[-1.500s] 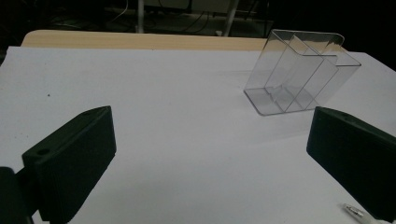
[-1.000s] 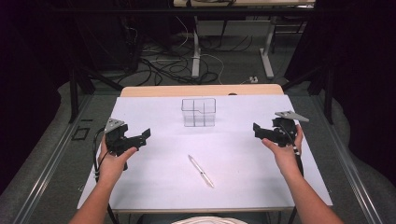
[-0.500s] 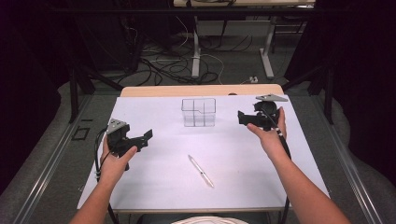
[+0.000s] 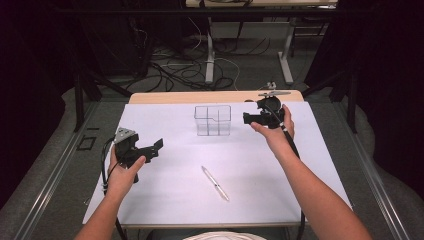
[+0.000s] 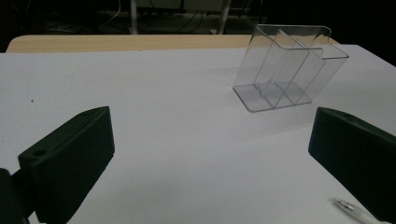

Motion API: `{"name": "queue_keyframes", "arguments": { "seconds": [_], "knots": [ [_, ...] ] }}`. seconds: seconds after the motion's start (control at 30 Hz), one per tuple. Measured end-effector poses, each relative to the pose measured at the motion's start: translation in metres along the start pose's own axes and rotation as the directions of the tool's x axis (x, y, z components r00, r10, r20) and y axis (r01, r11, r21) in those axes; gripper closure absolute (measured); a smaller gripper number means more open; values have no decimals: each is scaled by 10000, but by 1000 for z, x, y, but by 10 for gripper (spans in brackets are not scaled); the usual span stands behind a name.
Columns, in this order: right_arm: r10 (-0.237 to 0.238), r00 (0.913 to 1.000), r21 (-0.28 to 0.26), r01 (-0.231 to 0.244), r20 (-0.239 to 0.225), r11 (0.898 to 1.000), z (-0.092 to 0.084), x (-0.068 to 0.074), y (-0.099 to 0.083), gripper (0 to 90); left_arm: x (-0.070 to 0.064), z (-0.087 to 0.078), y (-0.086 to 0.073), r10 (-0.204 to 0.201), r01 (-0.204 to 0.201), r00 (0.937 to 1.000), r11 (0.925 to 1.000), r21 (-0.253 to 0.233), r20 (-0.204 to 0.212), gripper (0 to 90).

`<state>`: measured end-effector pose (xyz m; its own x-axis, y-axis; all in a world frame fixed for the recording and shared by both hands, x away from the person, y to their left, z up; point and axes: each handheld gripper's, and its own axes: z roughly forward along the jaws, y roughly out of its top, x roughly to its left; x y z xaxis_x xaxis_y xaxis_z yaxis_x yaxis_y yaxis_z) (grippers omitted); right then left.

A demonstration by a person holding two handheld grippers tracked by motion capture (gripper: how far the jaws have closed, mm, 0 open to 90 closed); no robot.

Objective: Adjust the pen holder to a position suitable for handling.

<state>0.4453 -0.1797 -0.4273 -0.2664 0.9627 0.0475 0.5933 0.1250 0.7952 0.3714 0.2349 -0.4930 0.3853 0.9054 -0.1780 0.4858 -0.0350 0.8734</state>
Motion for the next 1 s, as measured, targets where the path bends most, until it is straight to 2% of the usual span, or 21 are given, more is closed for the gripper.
{"name": "queue_keyframes", "arguments": {
  "seconds": [0.2, 0.43, 1.0],
  "knots": [
    [-30, 9999, 275, 27, 101, 9996, 7, 11, 11, 209, -1, 1, -1, 53, -53, 10000, 10000, 20, 46, 2],
    [221, 9996, 500, -228, 161, 9985, 15, 21, 23, 274, 0, 2, -2, 47, -48, 9999, 9999, 136, 98, 2],
    [601, 9980, 1184, -622, 213, 9910, 49, 30, 39, 457, 0, 2, -2, 121, -126, 9998, 9994, 325, 170, 1]
  ]
}}
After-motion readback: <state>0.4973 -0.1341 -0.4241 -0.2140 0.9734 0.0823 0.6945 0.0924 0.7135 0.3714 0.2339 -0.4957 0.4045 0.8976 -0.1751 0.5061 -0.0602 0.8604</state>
